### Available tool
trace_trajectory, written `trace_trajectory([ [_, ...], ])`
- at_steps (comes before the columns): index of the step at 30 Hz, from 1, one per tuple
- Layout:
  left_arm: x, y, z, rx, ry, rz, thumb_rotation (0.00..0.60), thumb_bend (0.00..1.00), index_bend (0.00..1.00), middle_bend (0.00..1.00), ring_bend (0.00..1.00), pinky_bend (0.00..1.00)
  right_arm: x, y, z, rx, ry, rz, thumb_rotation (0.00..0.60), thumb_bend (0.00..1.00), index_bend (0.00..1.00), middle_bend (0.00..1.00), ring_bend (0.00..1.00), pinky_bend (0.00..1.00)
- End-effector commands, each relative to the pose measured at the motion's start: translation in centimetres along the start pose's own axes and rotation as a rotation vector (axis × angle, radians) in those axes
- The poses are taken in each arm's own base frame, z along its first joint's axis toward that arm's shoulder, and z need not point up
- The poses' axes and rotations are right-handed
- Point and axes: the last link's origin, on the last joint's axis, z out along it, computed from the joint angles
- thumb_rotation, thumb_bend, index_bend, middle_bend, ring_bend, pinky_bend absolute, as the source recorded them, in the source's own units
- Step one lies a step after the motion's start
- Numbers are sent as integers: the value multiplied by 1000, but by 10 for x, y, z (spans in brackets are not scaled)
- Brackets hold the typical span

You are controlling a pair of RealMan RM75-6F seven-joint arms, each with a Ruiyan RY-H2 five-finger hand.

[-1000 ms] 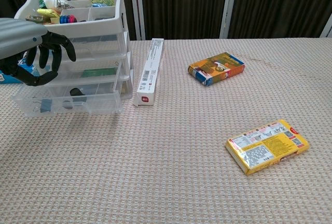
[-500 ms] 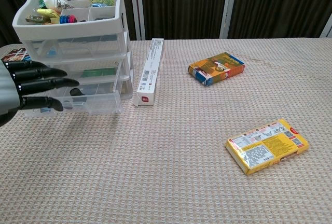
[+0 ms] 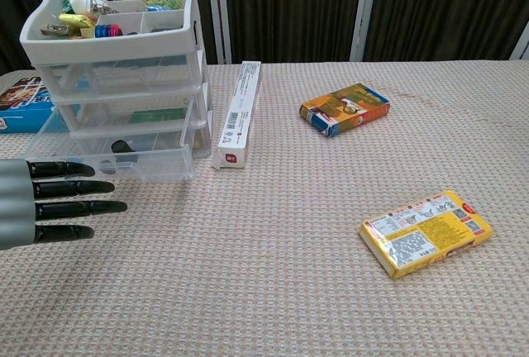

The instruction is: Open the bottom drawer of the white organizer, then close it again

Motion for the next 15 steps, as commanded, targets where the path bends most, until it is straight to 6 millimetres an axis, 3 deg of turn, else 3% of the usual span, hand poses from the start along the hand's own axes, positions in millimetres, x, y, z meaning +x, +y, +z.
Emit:
trace_trajectory([
  [1,-4,-1,5,-10,-20,13,600,1000,221,4,0,120,0,0,0,0,0,1,600,2,43,0,0,0],
  [15,-14,-8,32,2,-73,42,600,1000,146,0,0,61,0,0,0,-2,-1,1,600,2,43,0,0,0],
])
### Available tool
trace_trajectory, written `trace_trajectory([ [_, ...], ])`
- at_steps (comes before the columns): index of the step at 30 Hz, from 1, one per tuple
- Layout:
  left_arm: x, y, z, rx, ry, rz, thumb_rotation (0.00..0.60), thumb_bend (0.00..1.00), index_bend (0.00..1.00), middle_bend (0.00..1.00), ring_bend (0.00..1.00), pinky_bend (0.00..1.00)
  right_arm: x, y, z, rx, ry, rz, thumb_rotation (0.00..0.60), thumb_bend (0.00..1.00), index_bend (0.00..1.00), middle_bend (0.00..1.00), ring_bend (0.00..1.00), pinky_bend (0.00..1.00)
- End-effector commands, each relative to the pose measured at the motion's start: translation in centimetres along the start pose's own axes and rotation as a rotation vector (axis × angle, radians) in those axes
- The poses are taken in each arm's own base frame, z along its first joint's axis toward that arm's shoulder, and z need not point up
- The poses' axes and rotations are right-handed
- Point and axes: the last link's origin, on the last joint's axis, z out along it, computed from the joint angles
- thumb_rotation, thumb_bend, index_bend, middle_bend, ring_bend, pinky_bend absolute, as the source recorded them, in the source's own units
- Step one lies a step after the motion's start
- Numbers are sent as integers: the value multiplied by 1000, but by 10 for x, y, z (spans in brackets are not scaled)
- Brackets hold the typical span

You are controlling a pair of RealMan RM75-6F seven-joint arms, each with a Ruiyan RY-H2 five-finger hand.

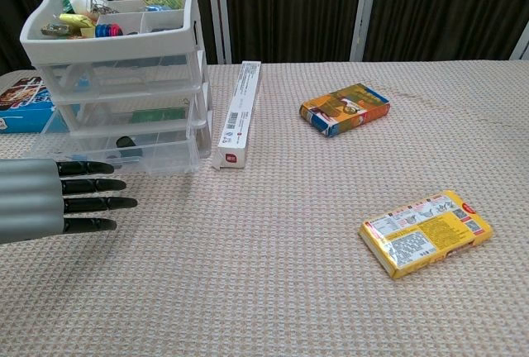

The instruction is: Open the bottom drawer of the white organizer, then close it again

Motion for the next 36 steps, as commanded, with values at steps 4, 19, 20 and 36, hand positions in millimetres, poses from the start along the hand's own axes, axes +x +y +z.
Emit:
trace_trajectory([
  [4,-1,-3,11,7,-12,19,600,1000,144,0,0,61,0,0,0,-1,-1,1,600,2,43,0,0,0],
  [19,-17,-18,5,56,-71,33,600,1000,125,0,0,62,0,0,0,0,-1,1,600,2,43,0,0,0],
  [20,-17,-18,4,58,-73,34,600,1000,125,0,0,61,0,0,0,0,-1,1,600,2,43,0,0,0],
  [36,-33,-39,20,143,-132,-1,600,1000,124,0,0,61,0,0,0,1,-2,-2,600,3,44,0,0,0],
])
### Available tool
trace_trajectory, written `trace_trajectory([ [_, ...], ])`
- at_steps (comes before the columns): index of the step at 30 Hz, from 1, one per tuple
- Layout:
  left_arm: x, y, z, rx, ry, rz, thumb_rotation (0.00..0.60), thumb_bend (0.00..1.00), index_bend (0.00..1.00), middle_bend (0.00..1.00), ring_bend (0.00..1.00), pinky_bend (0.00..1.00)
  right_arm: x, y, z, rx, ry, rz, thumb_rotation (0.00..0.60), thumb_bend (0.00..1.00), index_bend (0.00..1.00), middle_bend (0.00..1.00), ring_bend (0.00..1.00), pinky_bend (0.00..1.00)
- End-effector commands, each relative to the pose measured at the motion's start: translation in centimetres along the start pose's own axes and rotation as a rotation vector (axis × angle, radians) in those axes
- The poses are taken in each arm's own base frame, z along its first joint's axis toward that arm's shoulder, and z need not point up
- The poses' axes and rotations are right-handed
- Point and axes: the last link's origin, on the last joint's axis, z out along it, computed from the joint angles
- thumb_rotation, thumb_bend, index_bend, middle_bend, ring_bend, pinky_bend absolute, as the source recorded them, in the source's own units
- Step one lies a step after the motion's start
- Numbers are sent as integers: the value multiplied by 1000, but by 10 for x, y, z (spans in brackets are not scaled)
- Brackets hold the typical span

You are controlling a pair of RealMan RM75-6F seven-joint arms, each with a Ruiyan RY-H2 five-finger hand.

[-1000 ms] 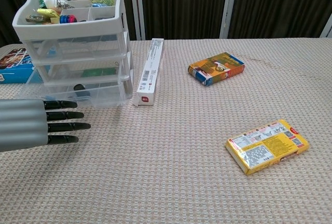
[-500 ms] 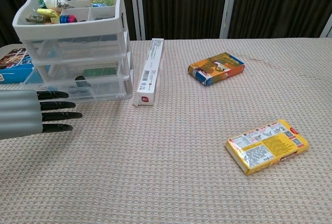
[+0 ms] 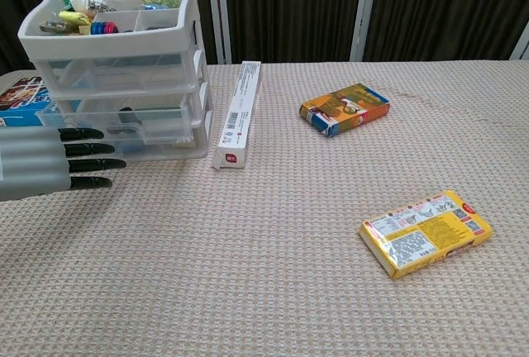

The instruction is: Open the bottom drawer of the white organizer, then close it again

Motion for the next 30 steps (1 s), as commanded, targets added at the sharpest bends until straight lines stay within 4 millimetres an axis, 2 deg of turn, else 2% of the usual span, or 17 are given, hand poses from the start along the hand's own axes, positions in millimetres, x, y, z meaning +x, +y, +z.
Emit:
trace_trajectory([
  [1,-2,-2,4,13,-13,-12,600,1000,123,0,0,61,0,0,0,0,0,0,600,3,44,0,0,0],
  [16,-13,-12,20,82,-69,-75,600,1000,111,0,0,62,0,0,0,-2,-5,1,600,3,43,0,0,0],
  [30,-12,-14,34,112,-81,-100,600,1000,110,0,0,62,-1,0,0,-2,-9,2,600,3,43,0,0,0],
])
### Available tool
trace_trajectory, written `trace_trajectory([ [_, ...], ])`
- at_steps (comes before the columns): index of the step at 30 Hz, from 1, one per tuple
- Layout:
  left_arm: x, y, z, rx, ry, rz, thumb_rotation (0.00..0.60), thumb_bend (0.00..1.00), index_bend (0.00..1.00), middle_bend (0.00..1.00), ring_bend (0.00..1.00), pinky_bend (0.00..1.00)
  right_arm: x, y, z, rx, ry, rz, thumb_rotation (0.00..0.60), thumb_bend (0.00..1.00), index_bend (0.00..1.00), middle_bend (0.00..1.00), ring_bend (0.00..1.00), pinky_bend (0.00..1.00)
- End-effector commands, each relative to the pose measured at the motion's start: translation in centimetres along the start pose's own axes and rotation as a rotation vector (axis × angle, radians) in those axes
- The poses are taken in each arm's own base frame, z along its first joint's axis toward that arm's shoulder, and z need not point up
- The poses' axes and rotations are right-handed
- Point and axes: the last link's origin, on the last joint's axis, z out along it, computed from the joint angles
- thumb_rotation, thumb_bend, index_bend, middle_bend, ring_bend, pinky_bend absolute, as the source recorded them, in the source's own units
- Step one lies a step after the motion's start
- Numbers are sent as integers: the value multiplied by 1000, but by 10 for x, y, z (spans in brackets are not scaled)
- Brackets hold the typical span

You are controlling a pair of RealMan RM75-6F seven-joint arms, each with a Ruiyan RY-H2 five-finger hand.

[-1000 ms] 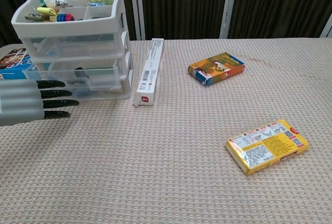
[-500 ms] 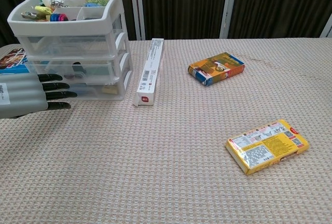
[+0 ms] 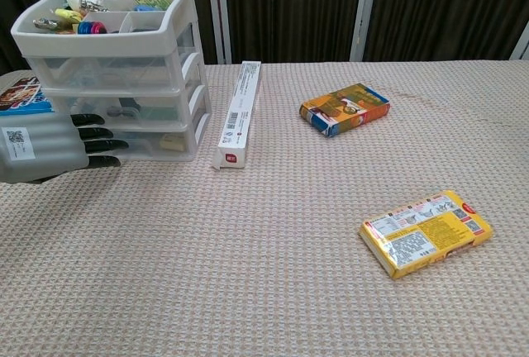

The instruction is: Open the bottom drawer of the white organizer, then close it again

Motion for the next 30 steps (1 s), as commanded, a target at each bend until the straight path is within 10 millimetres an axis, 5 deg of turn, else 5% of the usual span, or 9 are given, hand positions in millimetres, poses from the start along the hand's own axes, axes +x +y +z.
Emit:
trace_trajectory([
  [1,1,-2,0,9,4,-3,600,1000,109,0,0,62,0,0,0,0,-1,0,600,3,43,0,0,0],
  [9,6,-5,-12,32,28,-66,600,1000,97,0,0,61,1,1,0,-2,3,-1,600,3,43,0,0,0],
  [15,19,-7,-51,74,121,-199,600,986,90,0,0,58,1,1,0,-1,2,0,600,3,43,0,0,0],
  [16,21,-8,-57,86,136,-230,600,951,89,0,0,57,1,1,0,0,3,0,600,2,43,0,0,0],
  [21,33,-9,-94,202,222,-471,600,391,54,0,0,28,1,-1,-1,4,5,-1,600,3,43,0,0,0],
  [23,37,-8,-104,255,248,-577,600,256,25,0,0,12,1,0,-1,3,7,-1,600,3,43,0,0,0],
  [30,39,1,-141,425,273,-940,600,152,0,0,0,0,2,-1,0,8,7,8,600,3,43,0,0,0],
])
